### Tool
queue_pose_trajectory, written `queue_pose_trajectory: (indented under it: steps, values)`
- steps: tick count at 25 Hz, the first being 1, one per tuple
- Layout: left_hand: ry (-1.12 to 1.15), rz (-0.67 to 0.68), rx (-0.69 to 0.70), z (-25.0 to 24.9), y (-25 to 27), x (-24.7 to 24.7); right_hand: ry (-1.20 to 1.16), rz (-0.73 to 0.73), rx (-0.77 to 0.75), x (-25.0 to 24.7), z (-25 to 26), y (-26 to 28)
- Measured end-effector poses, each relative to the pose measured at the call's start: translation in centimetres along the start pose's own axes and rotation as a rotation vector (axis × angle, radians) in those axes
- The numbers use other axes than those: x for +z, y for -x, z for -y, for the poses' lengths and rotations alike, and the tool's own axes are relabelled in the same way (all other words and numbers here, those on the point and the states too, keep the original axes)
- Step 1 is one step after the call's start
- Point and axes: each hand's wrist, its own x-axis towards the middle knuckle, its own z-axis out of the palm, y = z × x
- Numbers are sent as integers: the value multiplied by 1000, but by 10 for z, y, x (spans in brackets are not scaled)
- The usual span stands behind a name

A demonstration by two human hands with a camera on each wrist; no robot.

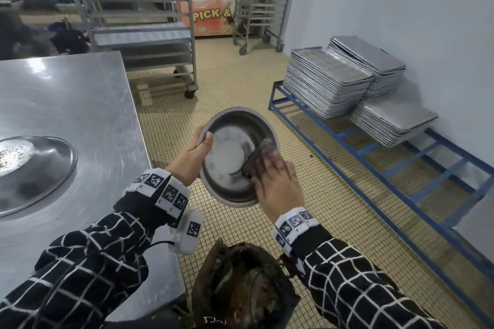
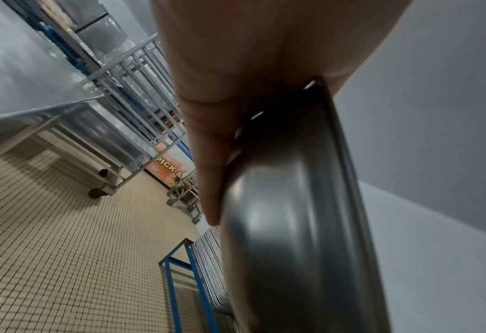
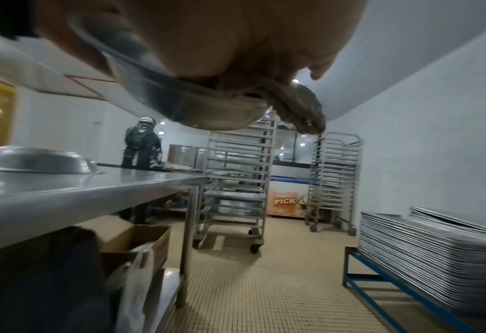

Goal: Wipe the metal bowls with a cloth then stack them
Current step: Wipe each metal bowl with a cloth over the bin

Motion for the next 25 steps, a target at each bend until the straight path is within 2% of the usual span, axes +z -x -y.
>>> queue_pose_trajectory:
  steps: [2, 5, 8, 10, 12, 15, 18, 20, 23, 25]
  values:
    - [-17, 5, -58, 2, -1, 0, -155, -53, 86, -9, -8, -9]
    - [-1, -3, -179, 0, -1, -4, -467, -130, 135, -25, -9, -17]
    - [45, 63, -248, 7, -1, -9, -746, -151, 239, -45, -13, -26]
    - [84, 112, -266, 14, -1, -12, -832, -95, 293, -52, -17, -29]
    - [125, 123, -221, 19, -3, -13, -821, -63, 346, -51, -19, -30]
    - [165, 8, -68, 19, 0, -7, -870, -169, 509, -42, -14, -31]
    - [11, 25, 108, 17, 9, 6, -1028, -306, 664, -43, -1, -30]
    - [-38, -18, 68, 16, 13, 16, -1101, -322, 656, -46, 8, -29]
    - [8, -203, -40, 12, 12, 19, -1138, -277, 592, -48, 15, -24]
    - [66, -282, -72, 14, 10, 13, -1098, -250, 573, -46, 13, -17]
